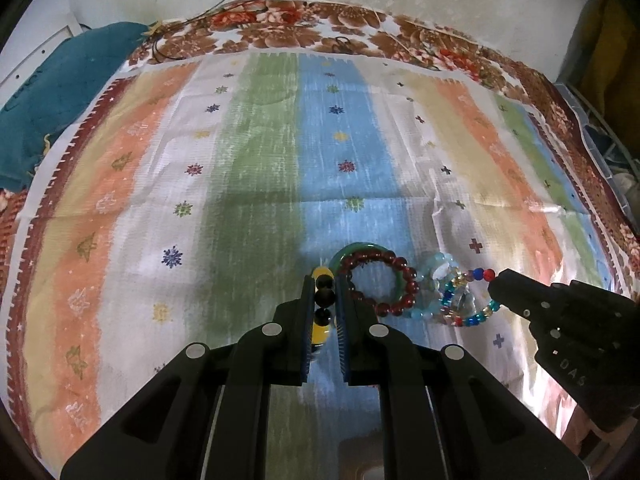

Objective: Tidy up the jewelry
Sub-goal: 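Lift both held bracelets and carry them over the silver tin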

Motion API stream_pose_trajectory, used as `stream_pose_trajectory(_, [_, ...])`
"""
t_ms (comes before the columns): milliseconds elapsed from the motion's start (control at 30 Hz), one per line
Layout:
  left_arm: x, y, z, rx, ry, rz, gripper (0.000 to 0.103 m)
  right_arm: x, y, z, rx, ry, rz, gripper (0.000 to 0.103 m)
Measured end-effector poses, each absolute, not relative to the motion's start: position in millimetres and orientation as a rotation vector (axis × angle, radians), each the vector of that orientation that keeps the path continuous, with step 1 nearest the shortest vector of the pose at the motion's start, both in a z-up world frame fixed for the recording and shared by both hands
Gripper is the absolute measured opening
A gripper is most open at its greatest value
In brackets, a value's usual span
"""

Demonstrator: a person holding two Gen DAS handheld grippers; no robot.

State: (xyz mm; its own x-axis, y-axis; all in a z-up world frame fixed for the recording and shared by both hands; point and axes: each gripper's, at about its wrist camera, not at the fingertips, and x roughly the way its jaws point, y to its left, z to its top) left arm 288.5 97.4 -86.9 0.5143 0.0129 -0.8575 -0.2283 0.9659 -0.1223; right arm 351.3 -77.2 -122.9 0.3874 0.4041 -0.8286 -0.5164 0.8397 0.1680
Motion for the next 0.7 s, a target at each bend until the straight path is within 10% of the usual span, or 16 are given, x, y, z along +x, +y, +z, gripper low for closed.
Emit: stream_pose_trajectory(700, [251.3,70.4,-54.0,-0.151,0.955,0.111,0.010,306.3,-84.5,-98.4,-0.195,0.954,0.551,0.010])
